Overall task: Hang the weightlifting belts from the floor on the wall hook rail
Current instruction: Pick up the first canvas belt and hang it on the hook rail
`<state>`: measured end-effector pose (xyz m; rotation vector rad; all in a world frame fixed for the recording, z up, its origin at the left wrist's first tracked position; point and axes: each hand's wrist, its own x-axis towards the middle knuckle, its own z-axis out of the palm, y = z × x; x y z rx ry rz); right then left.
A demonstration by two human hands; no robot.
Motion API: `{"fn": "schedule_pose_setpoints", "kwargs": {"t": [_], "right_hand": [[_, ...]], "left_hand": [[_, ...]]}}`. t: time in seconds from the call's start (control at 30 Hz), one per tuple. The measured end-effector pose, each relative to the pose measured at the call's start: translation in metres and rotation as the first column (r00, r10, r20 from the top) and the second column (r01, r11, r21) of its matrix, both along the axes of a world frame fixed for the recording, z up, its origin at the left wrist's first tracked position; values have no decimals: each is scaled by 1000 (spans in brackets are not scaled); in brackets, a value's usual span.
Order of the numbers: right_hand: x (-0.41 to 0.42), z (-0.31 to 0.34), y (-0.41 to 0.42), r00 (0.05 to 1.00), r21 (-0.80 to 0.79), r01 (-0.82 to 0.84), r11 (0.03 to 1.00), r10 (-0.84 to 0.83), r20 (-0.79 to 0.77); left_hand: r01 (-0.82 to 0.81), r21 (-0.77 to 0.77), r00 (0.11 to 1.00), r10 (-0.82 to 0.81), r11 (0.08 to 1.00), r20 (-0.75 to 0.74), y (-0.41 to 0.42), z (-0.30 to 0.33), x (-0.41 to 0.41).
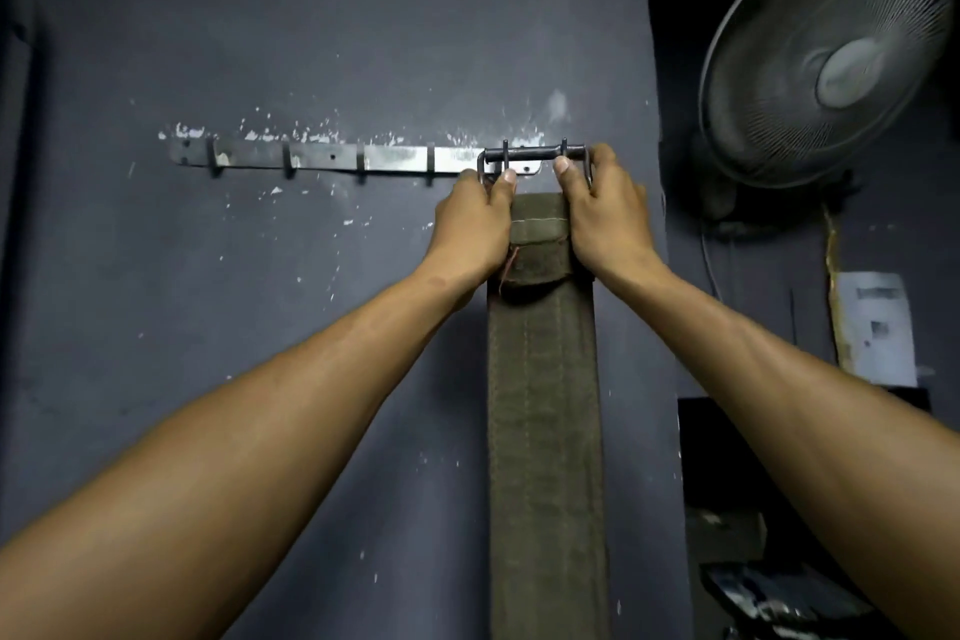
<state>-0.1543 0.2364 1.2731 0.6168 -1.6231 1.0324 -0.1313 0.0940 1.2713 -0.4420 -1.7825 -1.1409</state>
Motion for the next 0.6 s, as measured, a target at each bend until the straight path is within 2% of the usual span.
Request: {"fn": "schedule_pose_setpoints", "kwargs": {"t": [0.2, 0.37, 0.6], "right_hand": [[-49, 58, -15, 1000, -30, 21, 999, -22, -22], [-88, 76, -25, 999, -9, 31, 999, -32, -9], [-98, 55, -12, 994, 57, 99, 993, -97, -41]], "left_hand": [[-154, -93, 988, 154, 984, -3, -9, 67, -48], [-328, -233, 941, 297, 915, -159, -13, 79, -73], [-210, -216, 976, 190, 954, -109, -16, 47, -103]]}}
